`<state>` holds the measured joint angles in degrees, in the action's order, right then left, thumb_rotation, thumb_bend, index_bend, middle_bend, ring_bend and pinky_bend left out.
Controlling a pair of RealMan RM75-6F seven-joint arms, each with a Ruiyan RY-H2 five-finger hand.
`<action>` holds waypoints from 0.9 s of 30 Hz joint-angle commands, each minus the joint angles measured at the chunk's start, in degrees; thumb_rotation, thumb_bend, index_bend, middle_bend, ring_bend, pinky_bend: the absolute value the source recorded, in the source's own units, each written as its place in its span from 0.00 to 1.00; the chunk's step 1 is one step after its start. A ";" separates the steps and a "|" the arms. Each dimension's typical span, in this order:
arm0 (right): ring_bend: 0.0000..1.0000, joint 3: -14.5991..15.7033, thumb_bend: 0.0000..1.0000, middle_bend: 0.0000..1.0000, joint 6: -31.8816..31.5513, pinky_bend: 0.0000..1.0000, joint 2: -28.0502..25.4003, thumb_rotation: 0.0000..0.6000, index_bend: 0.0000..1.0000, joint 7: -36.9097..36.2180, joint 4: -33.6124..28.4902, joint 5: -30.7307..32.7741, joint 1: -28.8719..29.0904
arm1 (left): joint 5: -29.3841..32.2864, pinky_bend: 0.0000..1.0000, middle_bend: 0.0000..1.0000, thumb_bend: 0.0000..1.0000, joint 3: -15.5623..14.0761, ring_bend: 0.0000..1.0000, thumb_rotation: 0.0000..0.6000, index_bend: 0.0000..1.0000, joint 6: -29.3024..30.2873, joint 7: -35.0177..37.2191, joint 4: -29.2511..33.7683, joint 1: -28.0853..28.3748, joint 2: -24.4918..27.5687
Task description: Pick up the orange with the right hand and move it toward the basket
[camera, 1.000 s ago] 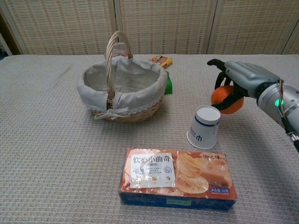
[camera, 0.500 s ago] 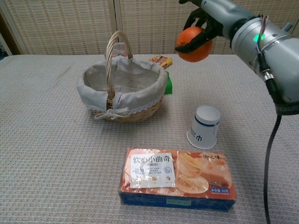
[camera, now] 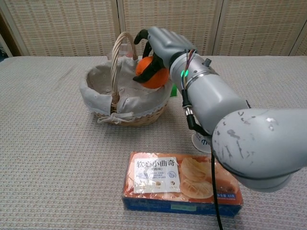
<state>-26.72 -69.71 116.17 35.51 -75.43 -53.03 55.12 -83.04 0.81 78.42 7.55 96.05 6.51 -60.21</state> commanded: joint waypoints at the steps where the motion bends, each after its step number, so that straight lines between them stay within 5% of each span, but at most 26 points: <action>1: 0.01 0.52 0.16 0.06 0.57 0.34 0.86 1.00 0.00 0.63 0.48 0.79 0.56 | -0.02 0.10 0.00 0.33 -0.04 0.00 1.00 0.00 0.02 0.15 -0.08 -0.06 0.07; 5: 0.00 0.71 0.12 0.00 -0.14 0.23 0.91 1.00 0.00 0.64 0.58 0.08 0.45 | -0.07 0.10 0.00 0.33 -0.08 0.00 1.00 0.00 -0.02 0.35 -0.06 -0.08 0.16; 17: 0.00 -0.71 0.12 0.00 -2.78 0.21 -6.18 1.00 0.00 1.27 -10.12 -0.48 -2.74 | -0.02 0.10 0.00 0.33 -0.05 0.00 1.00 0.00 -0.12 0.09 0.06 -0.02 0.13; 22: 0.00 3.77 0.12 0.00 -4.33 0.20 -17.13 1.00 0.00 2.59 -23.63 -2.08 -9.19 | 0.05 0.10 0.00 0.33 -0.07 0.00 1.00 0.00 -0.05 -0.22 0.04 -0.09 0.15; 27: 0.00 13.34 0.12 0.00 -6.59 0.18 -32.70 1.00 0.00 0.29 -36.70 -8.31 -19.01 | -0.03 0.10 0.00 0.33 -0.05 0.00 1.00 0.00 0.10 -0.84 -0.05 -0.09 0.05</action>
<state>-20.52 -74.20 93.78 37.05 -103.81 -56.65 43.56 -83.06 0.76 78.51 6.79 96.02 6.41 -60.12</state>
